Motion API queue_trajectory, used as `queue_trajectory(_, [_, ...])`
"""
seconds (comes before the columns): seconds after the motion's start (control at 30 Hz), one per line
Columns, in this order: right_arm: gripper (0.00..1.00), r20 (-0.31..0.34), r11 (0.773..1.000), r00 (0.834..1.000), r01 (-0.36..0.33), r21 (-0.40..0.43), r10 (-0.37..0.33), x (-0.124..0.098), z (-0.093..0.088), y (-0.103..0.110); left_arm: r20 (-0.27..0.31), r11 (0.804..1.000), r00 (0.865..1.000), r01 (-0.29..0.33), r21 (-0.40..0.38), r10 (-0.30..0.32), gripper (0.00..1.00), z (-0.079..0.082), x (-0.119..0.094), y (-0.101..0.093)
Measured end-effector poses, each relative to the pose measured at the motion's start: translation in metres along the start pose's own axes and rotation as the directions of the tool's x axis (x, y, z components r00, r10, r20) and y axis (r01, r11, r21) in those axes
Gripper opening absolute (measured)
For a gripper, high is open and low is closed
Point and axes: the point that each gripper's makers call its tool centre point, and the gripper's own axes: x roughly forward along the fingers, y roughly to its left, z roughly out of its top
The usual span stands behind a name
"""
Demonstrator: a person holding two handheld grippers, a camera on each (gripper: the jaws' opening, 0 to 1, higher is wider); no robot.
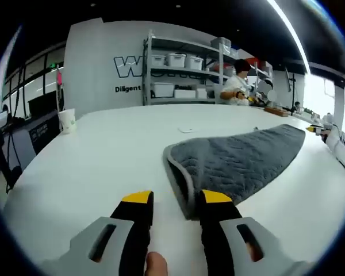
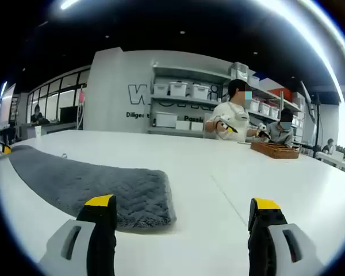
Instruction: Open the folded towel by lifting each exposed corner and separating the folded layers until the towel lies flat within the target outline without major curled edges
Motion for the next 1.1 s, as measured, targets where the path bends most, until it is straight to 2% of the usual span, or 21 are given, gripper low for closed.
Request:
queue_trajectory(0.03, [0.94, -0.006, 1.000, 1.000, 0.000, -0.009, 0.000, 0.000, -0.002, 0.001, 0.008, 1.000, 1.000, -0.005, -0.023, 0.005, 0.44, 0.002, -0.003, 0.001])
queue_trajectory(0.2, [0.92, -0.001, 0.999, 1.000, 0.012, -0.043, -0.012, 0.000, 0.000, 0.002, 0.017, 0.999, 0.999, -0.039, -0.006, 0.039, 0.63, 0.006, -0.018, 0.008])
queue_trajectory(0.27, [0.92, -0.006, 0.999, 1.000, 0.010, -0.048, -0.010, 0.002, -0.002, 0.003, 0.012, 0.999, 0.999, -0.030, -0.029, 0.031, 0.69, 0.003, -0.020, 0.008])
queue_trajectory(0.3, [0.92, -0.014, 0.999, 1.000, -0.002, -0.042, 0.002, 0.003, -0.004, 0.005, 0.005, 0.996, 1.000, -0.025, -0.084, 0.025, 0.73, 0.000, -0.020, 0.008])
queue_trajectory(0.37, [0.91, -0.015, 0.999, 1.000, -0.012, -0.041, 0.012, 0.005, -0.004, 0.007, -0.002, 0.995, 1.000, -0.020, -0.097, 0.020, 0.83, -0.001, -0.019, 0.009])
queue_trajectory(0.53, [0.88, -0.023, 0.997, 0.999, -0.046, -0.061, 0.045, 0.015, -0.007, 0.015, -0.025, 0.998, 1.000, -0.007, -0.068, 0.005, 0.91, -0.002, -0.022, -0.003])
queue_trajectory(0.63, [0.84, -0.061, 0.994, 0.996, -0.072, -0.086, 0.067, 0.025, -0.007, 0.018, -0.033, 0.998, 0.999, -0.010, -0.061, 0.008, 0.98, -0.001, -0.024, -0.004])
queue_trajectory(0.73, [0.77, -0.089, 0.984, 0.990, -0.117, -0.135, 0.105, 0.035, 0.000, 0.023, -0.048, 0.999, 0.999, 0.007, -0.043, -0.009, 1.00, -0.002, -0.026, -0.008])
queue_trajectory(0.9, [0.76, -0.123, 0.977, 0.981, -0.168, -0.131, 0.152, 0.055, 0.013, 0.031, -0.032, 0.998, 0.999, 0.037, -0.044, -0.038, 1.00, 0.002, -0.028, -0.016])
queue_trajectory(0.97, [0.73, -0.139, 0.968, 0.974, -0.199, -0.150, 0.179, 0.072, 0.022, 0.037, -0.026, 0.999, 0.999, 0.039, -0.027, -0.039, 1.00, 0.005, -0.029, -0.018])
queue_trajectory(1.03, [0.70, -0.138, 0.964, 0.965, -0.240, -0.113, 0.224, 0.085, 0.025, 0.046, -0.027, 0.999, 0.999, 0.035, -0.018, -0.035, 1.00, 0.005, -0.028, -0.018])
queue_trajectory(1.1, [0.66, -0.141, 0.966, 0.962, -0.247, -0.080, 0.235, 0.097, 0.026, 0.048, -0.031, 0.999, 0.999, 0.035, -0.020, -0.036, 1.00, 0.004, -0.028, -0.018])
